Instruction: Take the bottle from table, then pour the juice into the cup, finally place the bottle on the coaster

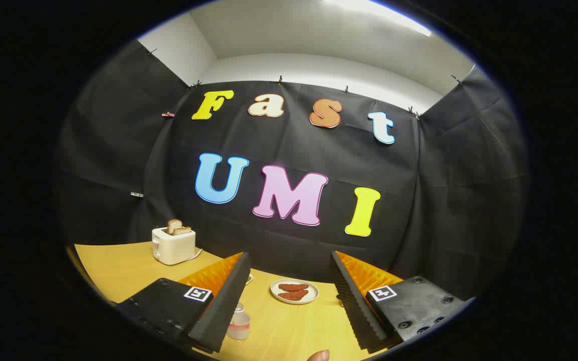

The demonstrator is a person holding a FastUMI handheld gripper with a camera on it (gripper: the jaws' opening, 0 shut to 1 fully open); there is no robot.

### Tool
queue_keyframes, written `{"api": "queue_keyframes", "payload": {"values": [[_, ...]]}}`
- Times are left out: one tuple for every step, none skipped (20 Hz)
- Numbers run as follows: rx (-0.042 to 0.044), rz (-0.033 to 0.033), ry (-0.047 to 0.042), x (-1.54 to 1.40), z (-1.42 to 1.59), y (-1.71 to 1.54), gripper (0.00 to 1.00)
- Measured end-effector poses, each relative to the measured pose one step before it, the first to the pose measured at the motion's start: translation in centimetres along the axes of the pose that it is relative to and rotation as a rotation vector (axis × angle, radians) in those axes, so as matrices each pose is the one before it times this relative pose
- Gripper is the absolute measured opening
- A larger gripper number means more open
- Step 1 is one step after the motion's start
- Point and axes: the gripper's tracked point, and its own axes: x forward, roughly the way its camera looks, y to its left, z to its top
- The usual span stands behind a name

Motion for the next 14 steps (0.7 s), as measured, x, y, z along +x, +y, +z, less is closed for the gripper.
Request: {"api": "queue_keyframes", "payload": {"values": [[-0.00311, 0.00241, 0.00031, 0.012, -0.203, 0.139, 0.97], [-0.00221, 0.00097, 0.0022, -0.004, -0.129, 0.125, 0.97], [-0.00174, 0.00366, -0.00131, 0.014, -0.176, 0.236, 0.97], [-0.00124, 0.00274, 0.00055, 0.023, -0.08, 0.17, 0.97], [-0.00085, 0.00209, -0.00194, 0.078, -0.106, 0.165, 0.97], [-0.00085, -0.00131, -0.00053, 0.005, -0.118, 0.121, 0.97], [0.00281, 0.00002, -0.00367, 0.233, -0.077, 0.075, 0.97], [0.00528, 0.00106, -0.00045, 0.067, -0.151, 0.157, 0.97], [0.00697, 0.00133, 0.00173, -0.015, -0.354, 0.169, 0.97], [0.00763, 0.00749, -0.00032, -0.005, -0.186, 0.325, 0.97], [0.00797, 0.01426, 0.00129, -0.012, -0.224, 0.618, 0.97], [0.0042, 0.00622, 0.00101, 0.023, -0.16, 0.347, 0.97], [0.00338, 0.00143, 0.00104, 0.053, -0.28, 0.025, 0.97], [0.00365, 0.00225, 0.0014, 0.038, -0.169, 0.226, 0.96]]}}
